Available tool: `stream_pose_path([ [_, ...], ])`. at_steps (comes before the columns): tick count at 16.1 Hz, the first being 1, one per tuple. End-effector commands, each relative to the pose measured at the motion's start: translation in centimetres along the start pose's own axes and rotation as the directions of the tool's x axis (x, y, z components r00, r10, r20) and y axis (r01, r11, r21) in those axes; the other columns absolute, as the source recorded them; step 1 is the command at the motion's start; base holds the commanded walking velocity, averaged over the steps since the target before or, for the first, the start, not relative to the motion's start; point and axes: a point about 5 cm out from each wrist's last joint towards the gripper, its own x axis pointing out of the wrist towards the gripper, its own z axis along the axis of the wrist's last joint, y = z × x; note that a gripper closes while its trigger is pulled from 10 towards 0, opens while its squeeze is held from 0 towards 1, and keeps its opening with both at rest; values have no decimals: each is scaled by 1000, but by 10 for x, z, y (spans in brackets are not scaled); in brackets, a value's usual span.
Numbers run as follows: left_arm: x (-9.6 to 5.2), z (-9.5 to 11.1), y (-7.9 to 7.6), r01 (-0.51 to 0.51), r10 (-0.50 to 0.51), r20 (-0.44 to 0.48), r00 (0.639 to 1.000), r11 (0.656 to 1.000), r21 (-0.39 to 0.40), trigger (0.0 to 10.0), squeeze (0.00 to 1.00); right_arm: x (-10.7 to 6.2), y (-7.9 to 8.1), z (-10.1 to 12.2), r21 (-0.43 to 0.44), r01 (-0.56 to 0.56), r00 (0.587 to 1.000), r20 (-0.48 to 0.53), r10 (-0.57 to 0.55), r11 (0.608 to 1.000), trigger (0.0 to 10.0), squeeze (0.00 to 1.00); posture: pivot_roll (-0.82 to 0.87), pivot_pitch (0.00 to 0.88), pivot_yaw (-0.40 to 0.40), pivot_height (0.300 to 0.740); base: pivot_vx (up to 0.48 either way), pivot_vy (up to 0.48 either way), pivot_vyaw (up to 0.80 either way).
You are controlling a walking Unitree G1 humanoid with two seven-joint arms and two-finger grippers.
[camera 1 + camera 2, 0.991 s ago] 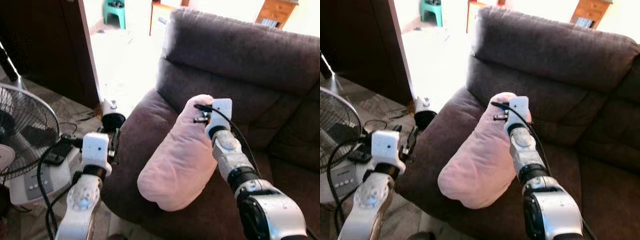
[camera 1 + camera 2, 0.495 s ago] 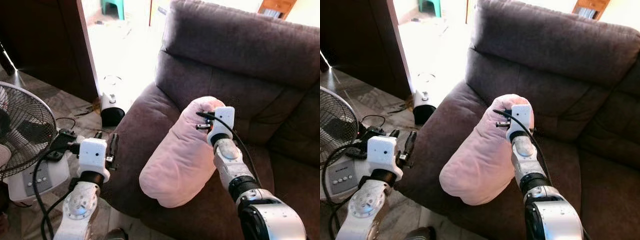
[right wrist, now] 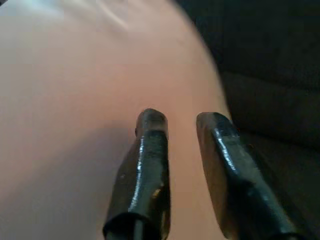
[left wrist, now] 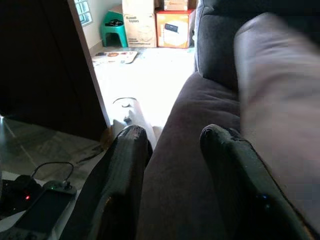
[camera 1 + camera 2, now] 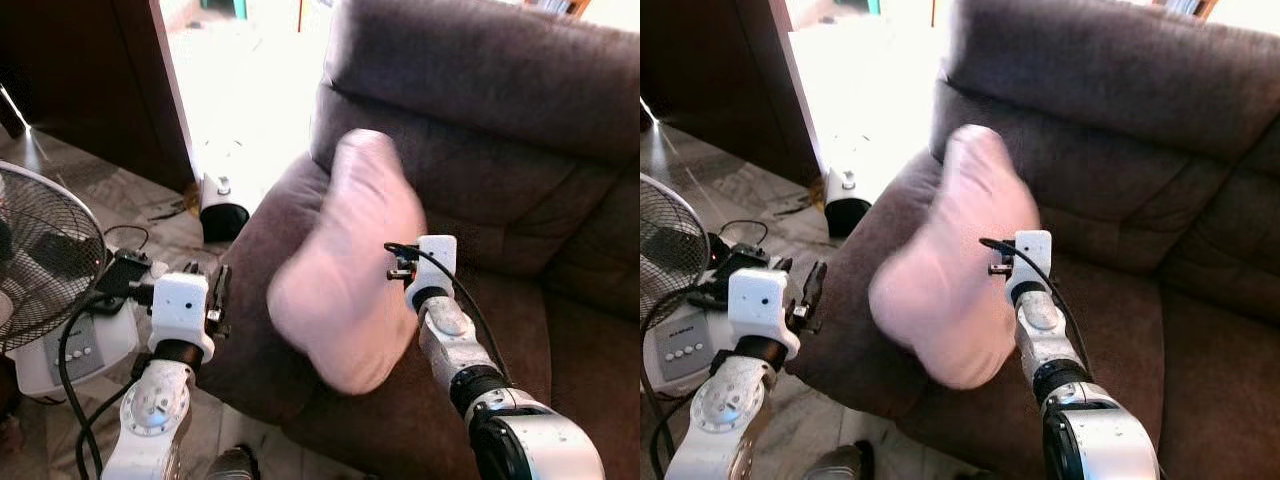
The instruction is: Move the pillow to the sofa from floor
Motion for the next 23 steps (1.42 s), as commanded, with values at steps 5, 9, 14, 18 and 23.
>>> stream_pose_path([
  [5, 5, 1, -2, 0, 0, 3, 1000, 1000, 10, 10000, 0, 4, -3, 13, -5, 15, 999, 45, -15, 1000, 10000, 0, 223, 170, -114, 740, 0, 0, 0],
  [9, 15, -1, -1, -22, 22, 31, 999, 1000, 20, 10000, 0, 3, -21, 42, -44, 81, 968, 243, -68, 996, 10000, 0, 191, 128, -114, 740, 0, 0, 0],
  [14, 25, 0, -6, -36, 30, 91, 995, 997, 67, 10000, 0, -21, -34, 51, -74, 105, 900, 431, -63, 992, 10000, 0, 150, 83, -102, 740, 0, 0, 0],
  [18, 31, -19, 1, -50, 47, 41, 998, 996, 69, 10000, 0, -49, -58, 19, -108, 203, 921, 358, -153, 973, 10000, 0, 127, 47, -93, 740, 0, 0, 0],
  [23, 18, -78, 13, -43, 51, -184, 982, 998, 47, 10000, 0, -68, -74, -67, -34, 310, 949, -48, -312, 950, 10000, 0, 129, 3, -90, 740, 0, 0, 0],
])
